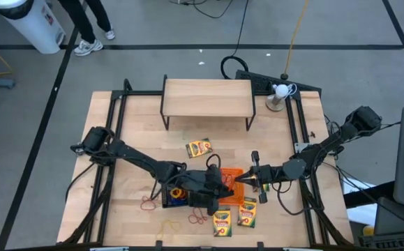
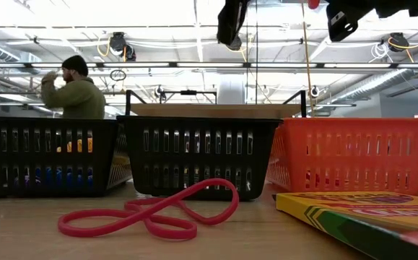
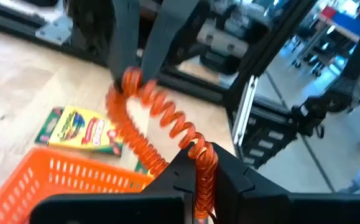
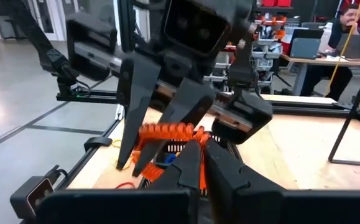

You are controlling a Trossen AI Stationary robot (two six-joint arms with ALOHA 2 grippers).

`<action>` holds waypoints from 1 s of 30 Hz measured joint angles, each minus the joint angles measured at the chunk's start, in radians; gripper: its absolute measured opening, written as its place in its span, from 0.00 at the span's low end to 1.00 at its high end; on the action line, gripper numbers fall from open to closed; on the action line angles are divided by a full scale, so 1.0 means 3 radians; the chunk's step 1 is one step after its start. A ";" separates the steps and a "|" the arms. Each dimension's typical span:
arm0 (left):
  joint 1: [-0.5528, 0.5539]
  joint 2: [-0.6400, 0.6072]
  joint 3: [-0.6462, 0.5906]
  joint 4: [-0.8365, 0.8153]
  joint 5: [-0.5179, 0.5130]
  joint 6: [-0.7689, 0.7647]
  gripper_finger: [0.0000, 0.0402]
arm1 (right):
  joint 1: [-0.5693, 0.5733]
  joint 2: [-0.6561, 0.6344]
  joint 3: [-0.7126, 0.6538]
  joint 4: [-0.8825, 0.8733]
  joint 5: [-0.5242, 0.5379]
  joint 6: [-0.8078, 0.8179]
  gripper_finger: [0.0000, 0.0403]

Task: Pick & Place Office Desk Supplies
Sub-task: Put the orange spring keychain into the left black bin

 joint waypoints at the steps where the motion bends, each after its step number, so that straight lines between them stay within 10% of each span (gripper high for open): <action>1: -0.0002 -0.0007 -0.0001 -0.0049 0.0003 0.0000 0.04 | 0.0000 0.0000 0.0000 0.0000 -0.0074 -0.0037 0.02; 16: 0.0145 -0.0052 -0.0004 -0.0274 0.0059 0.0286 0.03 | 0.0011 -0.0007 0.0000 -0.0055 -0.0479 -0.0066 0.47; 30: -0.0085 -0.1016 -0.0005 -0.2719 -0.0299 -0.0449 0.03 | 0.0025 -0.0349 -0.0001 -0.0567 -0.0128 -0.0013 0.53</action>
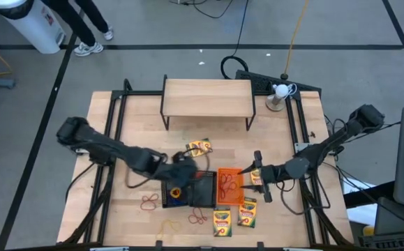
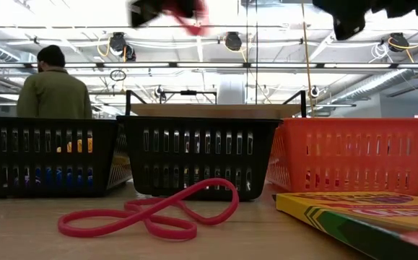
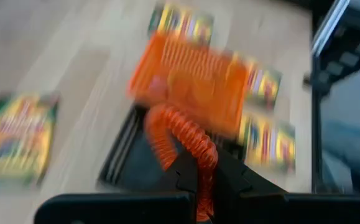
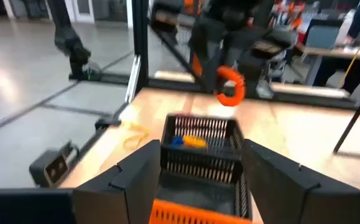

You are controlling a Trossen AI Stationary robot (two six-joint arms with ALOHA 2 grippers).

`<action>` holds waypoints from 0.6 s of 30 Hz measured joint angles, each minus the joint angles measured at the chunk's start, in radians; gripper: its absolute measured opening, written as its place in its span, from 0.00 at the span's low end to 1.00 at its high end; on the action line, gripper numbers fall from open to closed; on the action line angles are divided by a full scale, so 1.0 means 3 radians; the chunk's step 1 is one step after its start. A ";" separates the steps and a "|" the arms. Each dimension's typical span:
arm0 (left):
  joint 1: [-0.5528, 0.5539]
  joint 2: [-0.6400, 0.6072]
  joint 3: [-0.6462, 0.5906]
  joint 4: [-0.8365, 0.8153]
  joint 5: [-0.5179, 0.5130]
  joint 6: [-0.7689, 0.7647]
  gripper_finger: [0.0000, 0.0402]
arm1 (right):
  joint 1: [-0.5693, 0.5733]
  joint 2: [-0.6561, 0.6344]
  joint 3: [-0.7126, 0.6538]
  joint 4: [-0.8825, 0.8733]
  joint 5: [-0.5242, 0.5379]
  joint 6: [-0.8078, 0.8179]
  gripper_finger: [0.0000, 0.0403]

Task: Pick & Place Office Desk Supplies
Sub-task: Put the orange spring keychain into the left black bin

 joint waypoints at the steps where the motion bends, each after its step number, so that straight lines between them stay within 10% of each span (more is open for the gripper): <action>1: -0.0062 -0.0066 -0.0001 -0.0157 -0.0023 -0.0098 0.03 | -0.0001 -0.0048 0.0001 -0.0007 0.0008 -0.0039 0.52; 18: -0.0734 -0.0241 -0.0001 -0.1302 0.0032 -0.1230 0.05 | -0.0010 -0.0570 0.0001 0.0047 0.0000 -0.0336 0.49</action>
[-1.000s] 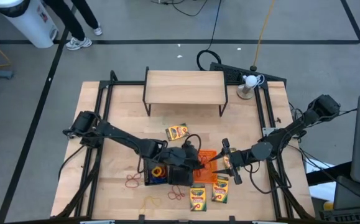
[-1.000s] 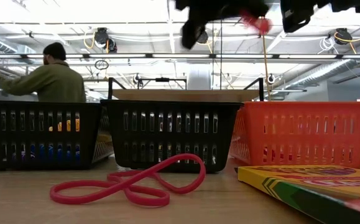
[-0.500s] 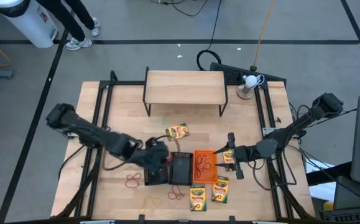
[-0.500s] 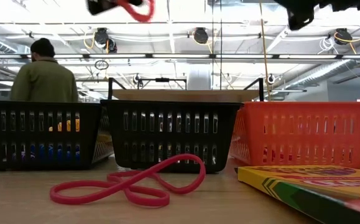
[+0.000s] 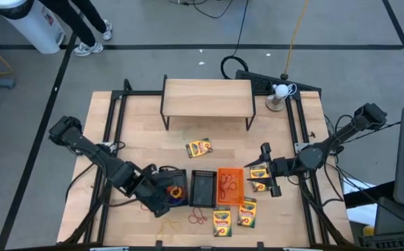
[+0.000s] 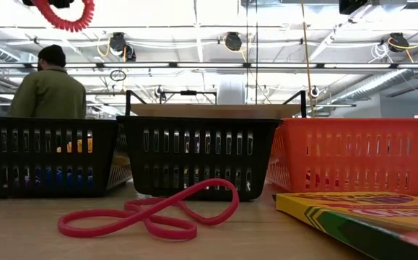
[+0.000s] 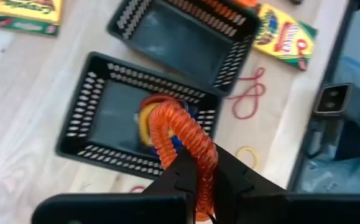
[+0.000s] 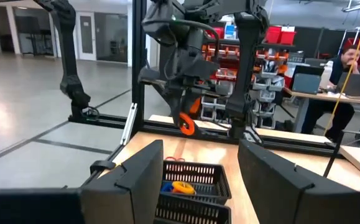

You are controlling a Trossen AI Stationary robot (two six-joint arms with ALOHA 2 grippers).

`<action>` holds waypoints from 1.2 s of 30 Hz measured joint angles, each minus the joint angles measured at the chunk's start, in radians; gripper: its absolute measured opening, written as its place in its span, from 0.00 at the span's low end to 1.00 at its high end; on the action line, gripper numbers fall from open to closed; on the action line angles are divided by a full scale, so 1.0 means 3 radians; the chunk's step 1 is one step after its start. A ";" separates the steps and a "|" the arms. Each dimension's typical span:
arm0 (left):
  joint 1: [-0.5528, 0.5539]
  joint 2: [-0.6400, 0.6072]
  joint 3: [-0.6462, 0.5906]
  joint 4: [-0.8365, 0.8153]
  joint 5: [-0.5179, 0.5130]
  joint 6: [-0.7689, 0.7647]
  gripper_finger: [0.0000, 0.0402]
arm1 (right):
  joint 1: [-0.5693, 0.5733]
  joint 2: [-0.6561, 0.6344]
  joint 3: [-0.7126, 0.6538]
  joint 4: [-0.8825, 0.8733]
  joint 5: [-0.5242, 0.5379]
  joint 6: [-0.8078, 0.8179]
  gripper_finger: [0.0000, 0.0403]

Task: Pick & Place Office Desk Supplies
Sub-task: Put the orange spring keychain into the left black bin, then put the red rubber band into the orange bin

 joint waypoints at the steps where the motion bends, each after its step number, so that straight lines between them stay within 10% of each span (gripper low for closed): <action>1: 0.0015 0.0000 0.0000 -0.0016 0.0008 0.0002 0.05 | 0.0000 -0.0006 0.0000 -0.0002 0.0000 0.0001 0.49; 16: 0.0243 0.0000 -0.0001 0.0022 0.0198 0.0351 0.27 | 0.0000 -0.0008 0.0000 -0.0023 -0.0001 -0.0073 0.49; 28: 0.0513 0.0000 -0.0001 0.0017 -0.1244 0.0871 0.39 | 0.0000 0.0004 0.0000 -0.0079 -0.0003 -0.0149 0.49; 36: 0.0787 0.0001 -0.0003 0.0199 -0.1273 0.1538 0.40 | 0.0000 0.0121 0.0000 -0.0258 -0.0004 -0.0147 0.49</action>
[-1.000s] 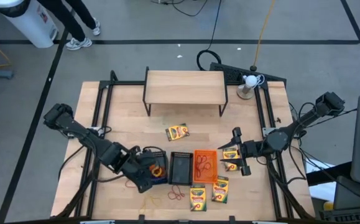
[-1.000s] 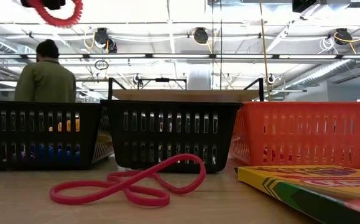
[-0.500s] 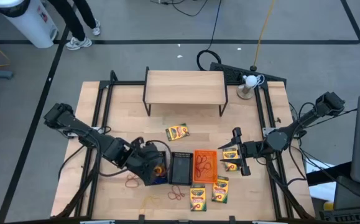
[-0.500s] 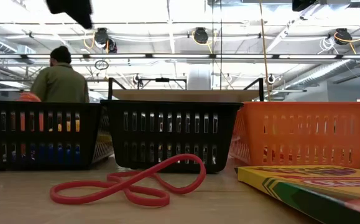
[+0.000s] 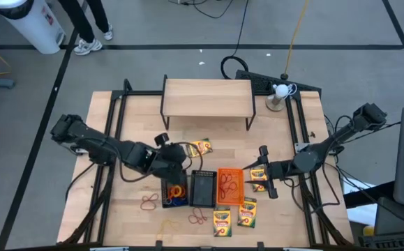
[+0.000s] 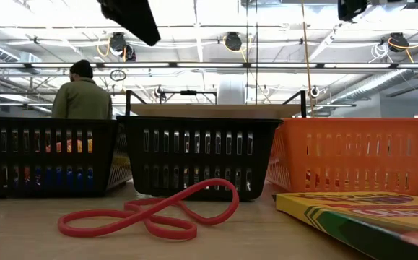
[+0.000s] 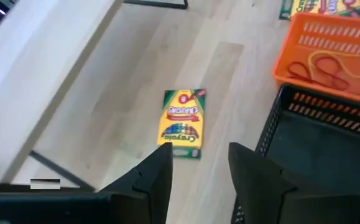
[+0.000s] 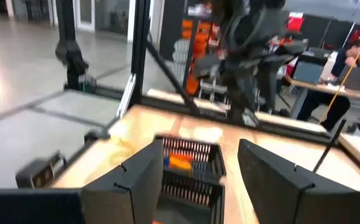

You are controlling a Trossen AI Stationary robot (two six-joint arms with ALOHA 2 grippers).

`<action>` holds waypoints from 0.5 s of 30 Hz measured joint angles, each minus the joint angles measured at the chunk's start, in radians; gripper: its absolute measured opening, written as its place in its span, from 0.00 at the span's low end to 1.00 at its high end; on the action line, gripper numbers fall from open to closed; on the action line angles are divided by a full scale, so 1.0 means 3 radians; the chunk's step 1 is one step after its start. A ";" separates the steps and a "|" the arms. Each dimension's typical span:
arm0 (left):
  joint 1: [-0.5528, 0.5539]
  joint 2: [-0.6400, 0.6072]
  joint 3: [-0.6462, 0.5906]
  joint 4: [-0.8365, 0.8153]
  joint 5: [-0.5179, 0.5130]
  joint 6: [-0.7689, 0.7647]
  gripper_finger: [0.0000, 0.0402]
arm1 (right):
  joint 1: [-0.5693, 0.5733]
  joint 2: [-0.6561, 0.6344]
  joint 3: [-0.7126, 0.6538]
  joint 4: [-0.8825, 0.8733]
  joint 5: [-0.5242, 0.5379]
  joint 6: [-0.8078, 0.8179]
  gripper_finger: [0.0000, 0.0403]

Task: Pick & Place Office Desk Supplies
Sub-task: Put the red rubber band into the orange bin

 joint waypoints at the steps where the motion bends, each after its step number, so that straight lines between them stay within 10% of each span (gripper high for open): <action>1: 0.0026 0.0000 0.0000 0.0037 0.0078 0.0008 0.40 | 0.0000 0.0005 0.0000 -0.0053 0.0000 -0.0022 0.49; 11: 0.0104 0.0000 0.0000 -0.0454 0.1897 -0.0548 0.40 | -0.0154 -0.0014 0.0000 0.0086 0.0008 -0.0450 0.49; 15: -0.0095 0.0000 -0.0001 -0.0922 0.2118 -0.0978 0.40 | -0.0260 -0.0014 0.0000 0.0110 0.0008 -0.0508 0.49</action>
